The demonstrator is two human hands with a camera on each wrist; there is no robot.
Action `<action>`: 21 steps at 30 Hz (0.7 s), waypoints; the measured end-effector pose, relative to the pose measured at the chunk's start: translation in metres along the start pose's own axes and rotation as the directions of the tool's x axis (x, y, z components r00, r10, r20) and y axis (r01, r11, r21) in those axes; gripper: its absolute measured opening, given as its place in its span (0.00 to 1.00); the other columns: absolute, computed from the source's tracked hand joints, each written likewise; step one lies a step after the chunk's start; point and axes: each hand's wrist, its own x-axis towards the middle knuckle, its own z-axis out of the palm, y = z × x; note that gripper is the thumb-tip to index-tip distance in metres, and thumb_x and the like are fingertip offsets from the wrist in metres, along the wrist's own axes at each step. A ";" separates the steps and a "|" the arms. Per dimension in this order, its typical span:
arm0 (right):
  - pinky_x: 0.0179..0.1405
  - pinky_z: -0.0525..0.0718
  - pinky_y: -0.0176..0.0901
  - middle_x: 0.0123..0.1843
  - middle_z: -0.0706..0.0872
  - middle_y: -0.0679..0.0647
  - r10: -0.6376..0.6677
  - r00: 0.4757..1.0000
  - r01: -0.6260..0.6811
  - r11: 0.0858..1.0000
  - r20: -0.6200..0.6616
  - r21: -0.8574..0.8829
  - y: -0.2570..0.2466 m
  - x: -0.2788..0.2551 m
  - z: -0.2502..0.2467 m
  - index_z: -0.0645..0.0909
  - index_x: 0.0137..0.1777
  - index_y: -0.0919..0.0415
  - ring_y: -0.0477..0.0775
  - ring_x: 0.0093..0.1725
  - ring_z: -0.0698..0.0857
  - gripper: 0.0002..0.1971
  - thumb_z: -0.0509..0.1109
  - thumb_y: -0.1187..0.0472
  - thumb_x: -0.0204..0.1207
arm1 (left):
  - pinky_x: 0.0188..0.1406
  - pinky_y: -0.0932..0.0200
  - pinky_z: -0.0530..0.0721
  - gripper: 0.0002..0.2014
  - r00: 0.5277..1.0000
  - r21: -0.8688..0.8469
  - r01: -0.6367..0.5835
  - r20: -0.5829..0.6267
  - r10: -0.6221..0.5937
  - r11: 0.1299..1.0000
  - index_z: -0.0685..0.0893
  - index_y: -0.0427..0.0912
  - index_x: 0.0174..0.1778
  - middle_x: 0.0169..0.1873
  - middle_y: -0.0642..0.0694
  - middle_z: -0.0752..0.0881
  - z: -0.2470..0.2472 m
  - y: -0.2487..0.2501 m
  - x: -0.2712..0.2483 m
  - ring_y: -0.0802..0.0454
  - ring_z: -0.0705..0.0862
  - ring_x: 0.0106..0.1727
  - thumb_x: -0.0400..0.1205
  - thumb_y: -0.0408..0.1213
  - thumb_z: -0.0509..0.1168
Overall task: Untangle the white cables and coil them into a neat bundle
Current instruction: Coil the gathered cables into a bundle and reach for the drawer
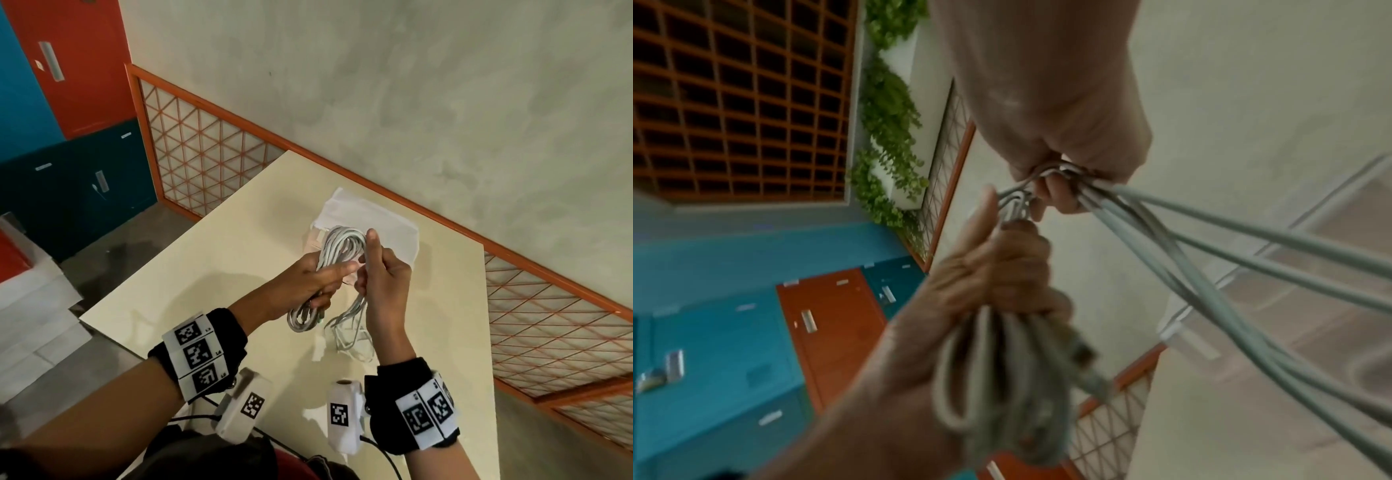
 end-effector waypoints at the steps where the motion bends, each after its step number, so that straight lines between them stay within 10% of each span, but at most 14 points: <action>1: 0.19 0.69 0.38 0.22 0.68 0.55 0.022 1.000 -0.021 1.000 -0.007 0.023 -0.001 0.000 0.002 0.70 0.28 0.62 0.47 0.19 0.68 0.23 0.66 0.49 0.80 | 0.26 0.58 0.71 0.18 0.999 0.000 0.000 -0.032 0.000 1.000 0.73 0.49 0.26 0.21 0.50 0.68 0.001 -0.002 0.002 0.55 0.65 0.17 0.84 0.44 0.61; 8: 0.39 0.71 0.48 0.32 0.75 0.66 0.082 0.994 -0.082 0.997 0.075 -0.002 -0.001 0.006 0.003 0.73 0.40 0.85 0.57 0.35 0.73 0.32 0.64 0.48 0.81 | 0.23 0.63 0.76 0.13 0.982 0.136 -0.025 -0.182 0.050 0.990 0.74 0.48 0.32 0.20 0.46 0.74 0.001 -0.006 0.007 0.52 0.75 0.22 0.83 0.42 0.62; 15: 0.38 0.71 0.48 0.31 0.76 0.64 0.081 0.994 -0.073 0.992 0.071 -0.102 0.002 0.008 0.007 0.74 0.36 0.80 0.56 0.33 0.74 0.34 0.64 0.42 0.78 | 0.21 0.70 0.74 0.24 0.990 0.145 0.004 -0.143 0.017 0.989 0.80 0.50 0.18 0.16 0.49 0.77 0.001 -0.005 0.005 0.58 0.76 0.17 0.83 0.42 0.62; 21: 0.32 0.74 0.52 0.23 0.77 0.66 0.069 0.990 -0.040 0.974 0.124 -0.223 0.001 0.011 0.005 0.77 0.31 0.78 0.59 0.23 0.74 0.33 0.63 0.44 0.80 | 0.23 0.68 0.78 0.13 0.999 0.093 0.017 -0.039 -0.014 0.995 0.82 0.44 0.32 0.17 0.56 0.84 -0.002 -0.001 0.000 0.59 0.74 0.18 0.84 0.36 0.62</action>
